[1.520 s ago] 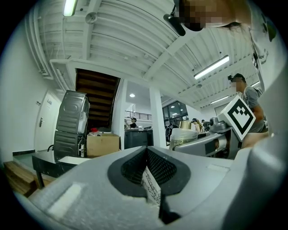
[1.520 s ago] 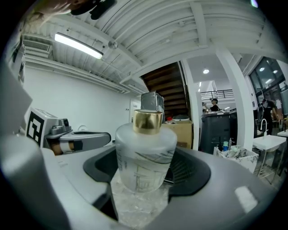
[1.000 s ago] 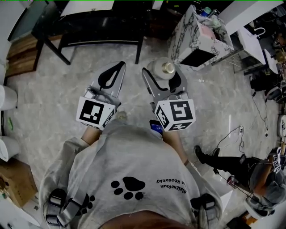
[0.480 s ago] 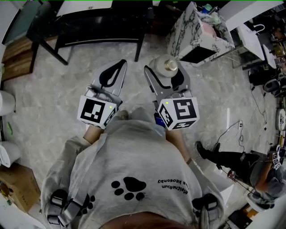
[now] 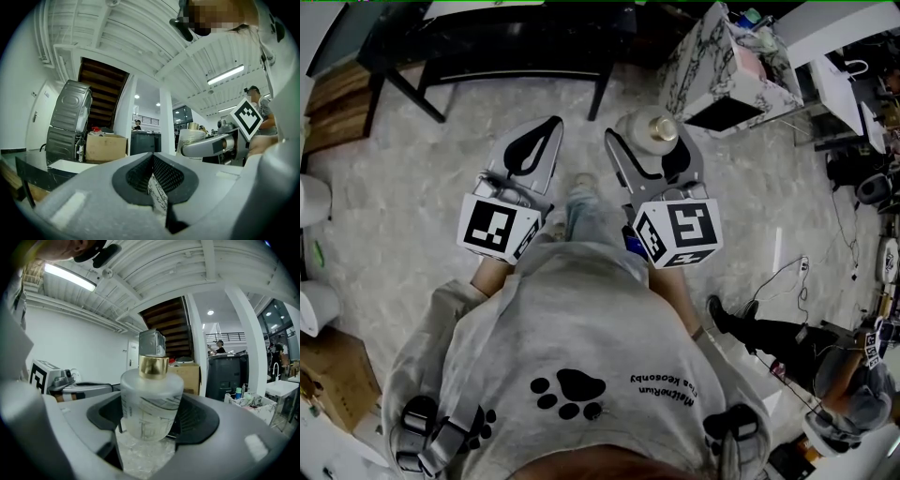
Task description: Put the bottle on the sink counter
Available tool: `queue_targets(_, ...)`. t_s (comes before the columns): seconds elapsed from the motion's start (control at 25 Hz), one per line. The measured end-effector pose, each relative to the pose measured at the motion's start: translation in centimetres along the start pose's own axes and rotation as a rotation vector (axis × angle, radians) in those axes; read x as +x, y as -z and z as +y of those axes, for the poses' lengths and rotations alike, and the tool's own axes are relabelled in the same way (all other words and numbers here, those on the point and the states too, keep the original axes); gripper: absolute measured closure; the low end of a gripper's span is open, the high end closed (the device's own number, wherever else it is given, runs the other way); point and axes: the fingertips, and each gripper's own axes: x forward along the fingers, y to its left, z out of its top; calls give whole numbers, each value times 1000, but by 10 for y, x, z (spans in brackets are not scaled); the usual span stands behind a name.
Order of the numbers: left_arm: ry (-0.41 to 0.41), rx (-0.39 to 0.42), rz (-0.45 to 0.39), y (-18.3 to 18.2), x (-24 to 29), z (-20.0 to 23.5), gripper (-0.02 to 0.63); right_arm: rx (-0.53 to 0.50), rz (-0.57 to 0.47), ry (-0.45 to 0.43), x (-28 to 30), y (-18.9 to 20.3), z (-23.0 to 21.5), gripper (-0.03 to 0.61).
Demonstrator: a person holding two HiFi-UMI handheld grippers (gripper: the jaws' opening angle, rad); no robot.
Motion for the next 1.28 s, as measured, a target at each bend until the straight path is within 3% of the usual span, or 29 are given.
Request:
queue_targets(0.52, -26, -5, 42, 13, 71, 38, 611, 29, 15, -28, 77, 1, -57, 239)
queue_targets(1.28, -114, 10, 15, 11, 207, 97, 611, 16, 14, -90, 193, -13, -172, 239)
